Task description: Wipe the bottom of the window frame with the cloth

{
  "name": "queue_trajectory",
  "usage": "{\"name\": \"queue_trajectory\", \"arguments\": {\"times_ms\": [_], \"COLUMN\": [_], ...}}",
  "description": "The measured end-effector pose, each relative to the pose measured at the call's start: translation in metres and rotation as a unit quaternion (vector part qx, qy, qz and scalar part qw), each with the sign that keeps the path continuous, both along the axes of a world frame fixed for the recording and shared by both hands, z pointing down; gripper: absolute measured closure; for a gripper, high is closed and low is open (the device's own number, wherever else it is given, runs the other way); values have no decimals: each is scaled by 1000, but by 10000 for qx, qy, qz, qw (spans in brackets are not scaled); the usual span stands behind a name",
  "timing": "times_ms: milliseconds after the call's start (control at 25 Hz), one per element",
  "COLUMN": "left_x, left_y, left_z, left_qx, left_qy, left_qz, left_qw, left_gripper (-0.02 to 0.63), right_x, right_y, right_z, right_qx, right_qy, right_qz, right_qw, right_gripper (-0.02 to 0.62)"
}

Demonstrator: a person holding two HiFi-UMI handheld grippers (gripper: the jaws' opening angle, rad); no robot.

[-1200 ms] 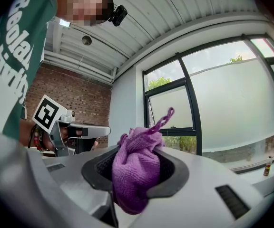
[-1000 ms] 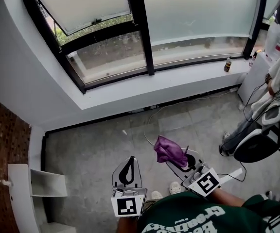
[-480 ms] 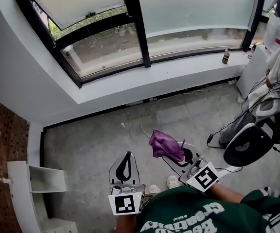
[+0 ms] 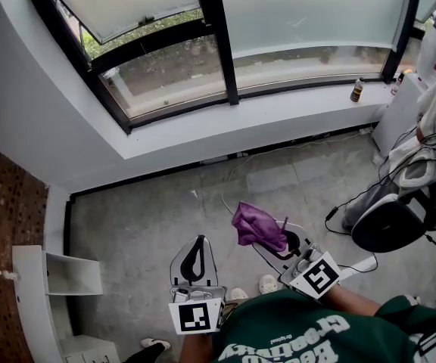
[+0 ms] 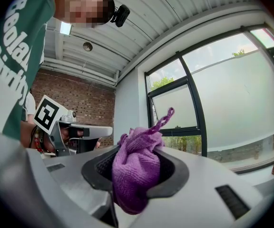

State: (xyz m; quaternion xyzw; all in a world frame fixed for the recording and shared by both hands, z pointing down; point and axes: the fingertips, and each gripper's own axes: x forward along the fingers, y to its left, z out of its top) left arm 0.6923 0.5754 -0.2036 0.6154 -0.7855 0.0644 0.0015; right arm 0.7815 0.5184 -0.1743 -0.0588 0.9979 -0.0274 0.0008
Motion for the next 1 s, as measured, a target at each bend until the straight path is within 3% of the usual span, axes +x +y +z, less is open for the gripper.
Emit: {"name": "queue_trajectory", "arguments": {"times_ms": [840,1000], "left_x": [36,29], "left_y": [-23,-32], "left_z": [0,0], "left_qx": [110,90], "left_qy": [-38,-12], "left_qz": [141,233], "left_qw": [9998,9997], "left_gripper": [600,600], "right_x": [36,28], "right_y": [-18,-26], "right_z": [1,2], "right_qx": [93,58], "right_qy": [-70,-2], "right_qz": [75,148], "right_qw": [9999,9999], "right_gripper": [445,445]}}
